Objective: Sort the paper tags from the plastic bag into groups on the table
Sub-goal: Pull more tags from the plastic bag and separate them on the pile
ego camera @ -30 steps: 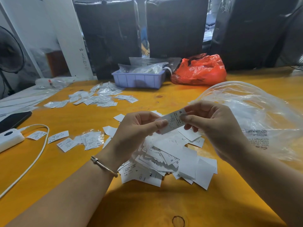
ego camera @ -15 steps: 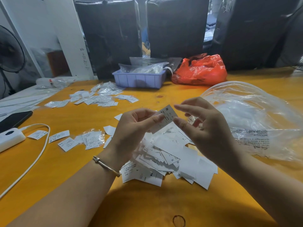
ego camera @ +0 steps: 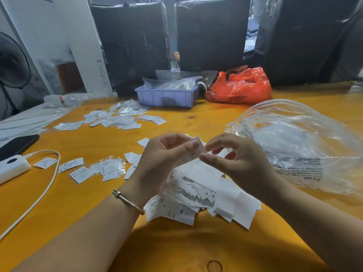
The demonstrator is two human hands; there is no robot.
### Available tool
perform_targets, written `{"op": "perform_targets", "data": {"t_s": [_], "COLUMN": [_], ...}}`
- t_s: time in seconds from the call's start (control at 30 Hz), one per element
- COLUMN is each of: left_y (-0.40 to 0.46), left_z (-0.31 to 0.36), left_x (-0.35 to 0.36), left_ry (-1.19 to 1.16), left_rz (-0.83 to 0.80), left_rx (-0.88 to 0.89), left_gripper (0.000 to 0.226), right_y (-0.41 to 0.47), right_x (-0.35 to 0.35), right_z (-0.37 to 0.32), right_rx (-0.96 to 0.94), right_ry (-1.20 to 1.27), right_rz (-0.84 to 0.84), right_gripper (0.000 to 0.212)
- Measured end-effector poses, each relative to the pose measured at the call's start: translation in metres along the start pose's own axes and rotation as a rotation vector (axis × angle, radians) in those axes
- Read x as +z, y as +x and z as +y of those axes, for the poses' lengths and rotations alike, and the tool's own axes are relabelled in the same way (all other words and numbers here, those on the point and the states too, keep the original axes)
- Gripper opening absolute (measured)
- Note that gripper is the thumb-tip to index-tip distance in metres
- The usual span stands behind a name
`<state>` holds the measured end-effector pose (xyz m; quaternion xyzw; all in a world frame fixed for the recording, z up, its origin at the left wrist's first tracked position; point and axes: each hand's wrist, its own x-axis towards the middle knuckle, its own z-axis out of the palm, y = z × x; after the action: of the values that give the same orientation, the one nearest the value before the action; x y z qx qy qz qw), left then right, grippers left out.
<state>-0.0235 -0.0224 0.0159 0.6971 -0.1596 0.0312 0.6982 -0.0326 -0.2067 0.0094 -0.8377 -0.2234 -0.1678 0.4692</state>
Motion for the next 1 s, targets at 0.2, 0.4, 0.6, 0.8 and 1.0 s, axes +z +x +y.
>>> {"op": "perform_targets", "data": {"t_s": [0.2, 0.4, 0.6, 0.8, 1.0], "left_y": [0.0005, 0.0024, 0.0029, 0.0031, 0.0051], "left_z": [-0.0011, -0.0021, 0.0000, -0.0018, -0.0040], "left_x": [-0.0027, -0.0076, -0.0074, -0.0069, -0.0080], "left_ry": [0.014, 0.094, 0.105, 0.222, 0.264], "left_rz": [-0.069, -0.065, -0.121, -0.125, -0.145], "left_rx": [-0.031, -0.005, 0.096, 0.147, 0.131], "left_gripper": [0.011, 0.014, 0.023, 0.023, 0.017], "right_y": [0.0014, 0.0036, 0.0031, 0.0031, 0.0020], "right_x": [-0.0030, -0.0039, -0.0018, -0.0031, -0.0026], "right_z": [0.0027, 0.0054, 0.0047, 0.0016, 0.0023], "right_rx": [0.081, 0.144, 0.145, 0.123, 0.132], "right_ry": [0.173, 0.228, 0.221, 0.204, 0.169], "right_rz": [-0.018, 0.033, -0.008, 0.014, 0.012], "right_gripper": [0.010, 0.020, 0.018, 0.026, 0.029]}}
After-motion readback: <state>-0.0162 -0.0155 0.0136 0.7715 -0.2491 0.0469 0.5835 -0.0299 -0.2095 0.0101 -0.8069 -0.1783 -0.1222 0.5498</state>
